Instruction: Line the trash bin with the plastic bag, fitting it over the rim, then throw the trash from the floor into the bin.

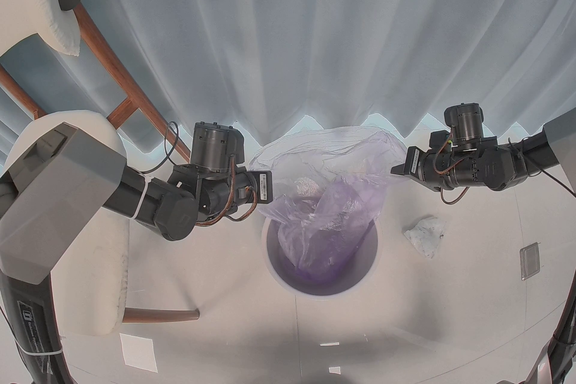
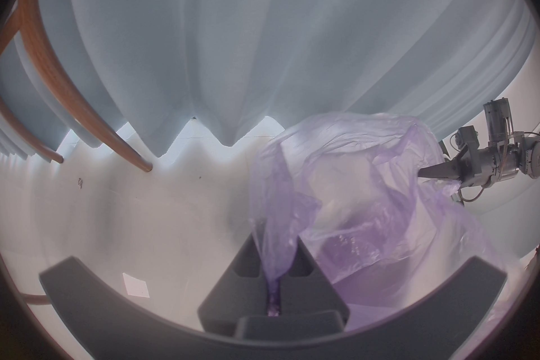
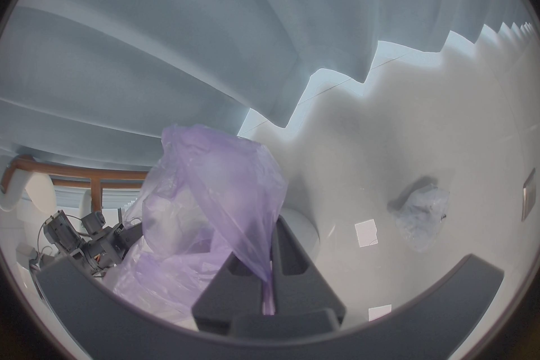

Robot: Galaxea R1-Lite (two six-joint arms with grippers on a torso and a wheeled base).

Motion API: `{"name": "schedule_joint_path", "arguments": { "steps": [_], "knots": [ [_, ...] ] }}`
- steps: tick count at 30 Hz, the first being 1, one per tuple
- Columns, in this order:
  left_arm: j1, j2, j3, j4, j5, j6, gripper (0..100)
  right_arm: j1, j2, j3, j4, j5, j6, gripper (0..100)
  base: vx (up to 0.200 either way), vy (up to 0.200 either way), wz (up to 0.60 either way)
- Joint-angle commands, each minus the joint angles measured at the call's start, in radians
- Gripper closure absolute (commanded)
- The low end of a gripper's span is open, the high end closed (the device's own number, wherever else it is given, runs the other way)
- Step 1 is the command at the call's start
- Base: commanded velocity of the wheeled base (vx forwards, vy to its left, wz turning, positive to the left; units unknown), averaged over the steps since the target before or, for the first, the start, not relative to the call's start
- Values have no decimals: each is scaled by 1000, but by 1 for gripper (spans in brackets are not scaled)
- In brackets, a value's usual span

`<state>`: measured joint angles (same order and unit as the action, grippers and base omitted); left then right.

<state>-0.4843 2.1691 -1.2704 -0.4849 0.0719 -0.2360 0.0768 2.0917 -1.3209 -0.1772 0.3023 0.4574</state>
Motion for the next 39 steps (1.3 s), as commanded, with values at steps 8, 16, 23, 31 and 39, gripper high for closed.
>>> {"name": "schedule_joint_path", "arguments": {
  "steps": [8, 16, 23, 31, 39],
  "knots": [
    [62, 55, -3, -3, 2, 0, 100, -8, 119, -43, -25, -2, -52, 100, 0, 0, 0],
    [67, 41, 77, -4, -1, 0, 100, -55, 137, -31, -39, 1, -51, 100, 0, 0, 0],
    [29, -11, 232, -20, -14, -8, 100, -78, 126, 45, -57, 6, -51, 100, 0, 0, 0],
    [30, -9, 281, -54, -12, -9, 100, -78, 136, 157, -254, 4, -43, 100, 0, 0, 0],
    [30, -23, 270, -103, -9, -6, 100, -78, 68, 163, -292, 14, 18, 0, 0, 0, 0]
  ]
}}
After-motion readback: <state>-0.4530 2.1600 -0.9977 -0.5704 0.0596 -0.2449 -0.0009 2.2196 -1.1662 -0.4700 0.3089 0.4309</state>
